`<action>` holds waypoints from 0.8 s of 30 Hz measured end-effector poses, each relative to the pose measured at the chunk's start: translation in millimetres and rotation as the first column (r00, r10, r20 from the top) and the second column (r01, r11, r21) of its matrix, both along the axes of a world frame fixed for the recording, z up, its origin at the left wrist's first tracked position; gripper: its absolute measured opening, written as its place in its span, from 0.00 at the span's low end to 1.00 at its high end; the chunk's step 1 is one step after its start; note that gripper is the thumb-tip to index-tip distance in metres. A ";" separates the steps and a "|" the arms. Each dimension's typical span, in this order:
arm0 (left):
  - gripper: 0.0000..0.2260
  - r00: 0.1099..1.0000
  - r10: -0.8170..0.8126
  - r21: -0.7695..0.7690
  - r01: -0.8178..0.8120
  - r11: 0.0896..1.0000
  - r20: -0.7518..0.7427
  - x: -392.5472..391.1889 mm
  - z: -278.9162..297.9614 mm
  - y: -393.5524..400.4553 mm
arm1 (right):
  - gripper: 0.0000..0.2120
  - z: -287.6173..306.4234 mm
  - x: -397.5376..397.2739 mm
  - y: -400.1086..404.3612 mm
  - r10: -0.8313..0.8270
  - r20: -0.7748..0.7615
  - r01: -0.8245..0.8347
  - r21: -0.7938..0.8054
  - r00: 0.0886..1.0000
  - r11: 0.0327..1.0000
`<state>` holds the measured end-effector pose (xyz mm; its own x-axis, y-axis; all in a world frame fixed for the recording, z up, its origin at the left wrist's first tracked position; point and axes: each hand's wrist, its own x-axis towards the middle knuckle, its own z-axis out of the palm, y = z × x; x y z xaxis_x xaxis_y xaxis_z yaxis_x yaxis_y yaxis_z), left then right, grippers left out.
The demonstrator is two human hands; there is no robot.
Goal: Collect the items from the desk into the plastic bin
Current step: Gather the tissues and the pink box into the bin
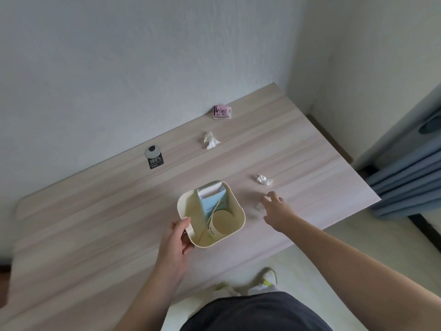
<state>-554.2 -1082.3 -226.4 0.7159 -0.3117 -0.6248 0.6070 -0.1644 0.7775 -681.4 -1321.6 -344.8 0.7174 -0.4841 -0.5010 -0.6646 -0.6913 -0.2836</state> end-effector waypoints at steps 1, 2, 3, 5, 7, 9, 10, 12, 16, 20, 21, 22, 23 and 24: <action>0.07 1.000 0.010 0.002 -0.010 1.000 -0.006 -0.2 0.0 2.3 | 0.27 -2.9 1.7 0.4 0.007 -0.002 -0.007 -0.020 1.000 1.000; 0.08 1.000 0.019 0.005 -0.019 1.000 -0.012 0.1 -1.0 4.9 | 0.25 -6.0 3.3 0.6 0.017 -0.001 -0.017 -0.036 1.000 0.999; 0.08 0.999 0.031 0.005 -0.031 1.000 -0.021 1.1 -2.3 7.1 | 0.23 -8.3 4.7 0.9 0.028 -0.003 -0.028 -0.040 1.000 0.999; 0.08 0.998 0.057 -0.002 -0.057 0.998 -0.040 6.0 -6.5 11.9 | 0.18 -10.8 5.7 1.0 0.042 -0.003 -0.041 0.011 0.999 0.999; 0.08 0.996 0.062 -0.012 -0.063 0.998 -0.057 12.6 -11.3 14.7 | 0.12 -8.8 2.3 1.0 0.054 0.005 -0.054 0.094 0.999 0.994; 0.08 0.997 0.056 -0.023 -0.057 0.998 -0.049 18.6 -14.4 15.0 | 0.09 0.5 -1.8 2.9 0.038 0.062 -0.047 0.157 0.997 0.986; 0.08 0.998 0.046 -0.022 -0.047 0.999 -0.034 21.3 -15.5 14.6 | 0.07 7.6 -2.2 5.0 -0.023 0.128 -0.001 0.182 0.991 0.983; 0.06 1.000 0.017 -0.014 -0.017 1.000 0.000 26.3 -16.1 12.6 | 0.02 30.4 1.9 10.3 -0.204 0.313 0.136 0.226 0.928 0.965; 0.06 1.000 -0.008 -0.009 0.007 1.000 -0.019 40.3 -22.2 12.3 | 0.05 91.1 18.8 33.8 -0.345 0.682 0.190 0.295 0.645 0.937; 0.07 0.999 -0.024 -0.041 0.023 0.999 -0.041 51.5 -28.3 12.5 | 0.07 140.2 40.5 63.9 -0.158 0.848 0.084 0.134 0.506 0.987; 0.07 0.998 -0.030 -0.052 0.027 0.998 -0.047 54.2 -29.0 12.2 | 0.07 147.6 45.7 71.0 -0.105 0.861 0.053 0.090 0.497 0.995; 0.07 0.998 -0.036 -0.062 0.033 0.998 -0.053 56.7 -29.3 12.1 | 0.09 153.5 50.7 77.5 -0.070 0.858 0.009 0.076 0.510 0.997; 0.07 0.997 -0.039 -0.075 0.035 0.997 -0.060 58.8 -29.6 11.6 | 0.11 157.7 54.8 83.0 -0.042 0.835 -0.057 0.088 0.549 0.994; 0.06 0.997 -0.039 -0.089 0.033 0.995 -0.066 60.6 -30.1 11.3 | 0.15 159.9 58.2 87.2 0.003 0.795 -0.140 0.103 0.606 0.985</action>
